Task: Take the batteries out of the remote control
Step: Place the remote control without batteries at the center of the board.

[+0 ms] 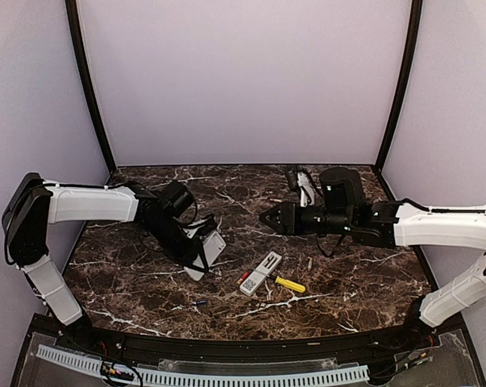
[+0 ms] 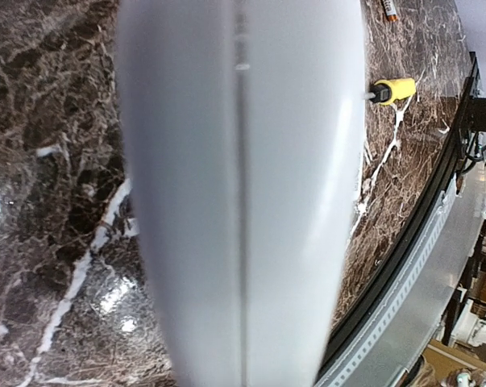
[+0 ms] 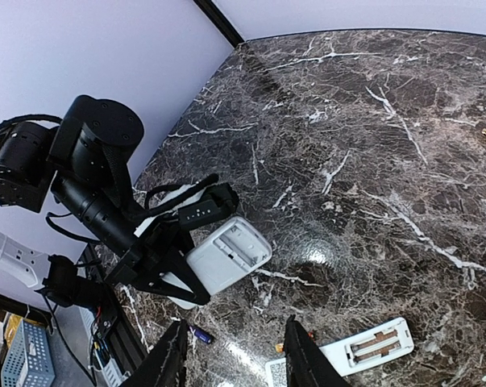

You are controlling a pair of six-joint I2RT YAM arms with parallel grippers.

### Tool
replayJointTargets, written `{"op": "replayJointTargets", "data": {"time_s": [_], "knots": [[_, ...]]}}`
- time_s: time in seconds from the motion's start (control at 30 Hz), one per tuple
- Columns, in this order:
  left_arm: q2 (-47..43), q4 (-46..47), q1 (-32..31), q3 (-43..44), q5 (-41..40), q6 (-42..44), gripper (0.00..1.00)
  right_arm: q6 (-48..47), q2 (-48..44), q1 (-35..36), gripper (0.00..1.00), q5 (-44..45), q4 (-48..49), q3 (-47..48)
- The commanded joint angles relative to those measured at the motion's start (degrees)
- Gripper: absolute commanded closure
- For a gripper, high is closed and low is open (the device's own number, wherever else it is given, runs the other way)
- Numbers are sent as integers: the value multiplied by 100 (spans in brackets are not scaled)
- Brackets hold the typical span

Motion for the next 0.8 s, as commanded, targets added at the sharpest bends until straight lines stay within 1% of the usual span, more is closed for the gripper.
{"op": "replayJointTargets", "data": {"time_s": [0.0,0.27,0.33,0.47,0.5,0.6,0.63,0.67,0.73,0.77], "knots": [[261,249,75,-81,753,-105,83,19,-243,-140,60,127,123,-156],[675,360,76,-2,796,-51,79,42,-489,-283,56,210,19,-346],[717,369,75,4,718,-49,75,53,-524,-311,56,228,4,-385],[688,499,76,-52,519,-126,59,41,-566,-357,52,254,-45,-402],[678,517,76,-70,475,-157,53,30,-573,-367,52,259,-62,-396],[571,610,77,-117,267,-203,40,10,-582,-402,48,274,-110,-392],[507,630,86,-126,184,-217,38,8,-605,-410,46,280,-124,-392],[473,673,85,-139,136,-250,34,2,-611,-419,44,291,-141,-392],[341,751,95,-171,-23,-315,30,-13,-634,-429,38,317,-170,-392],[240,792,97,-188,-168,-348,29,-21,-637,-431,36,331,-188,-392]]}}
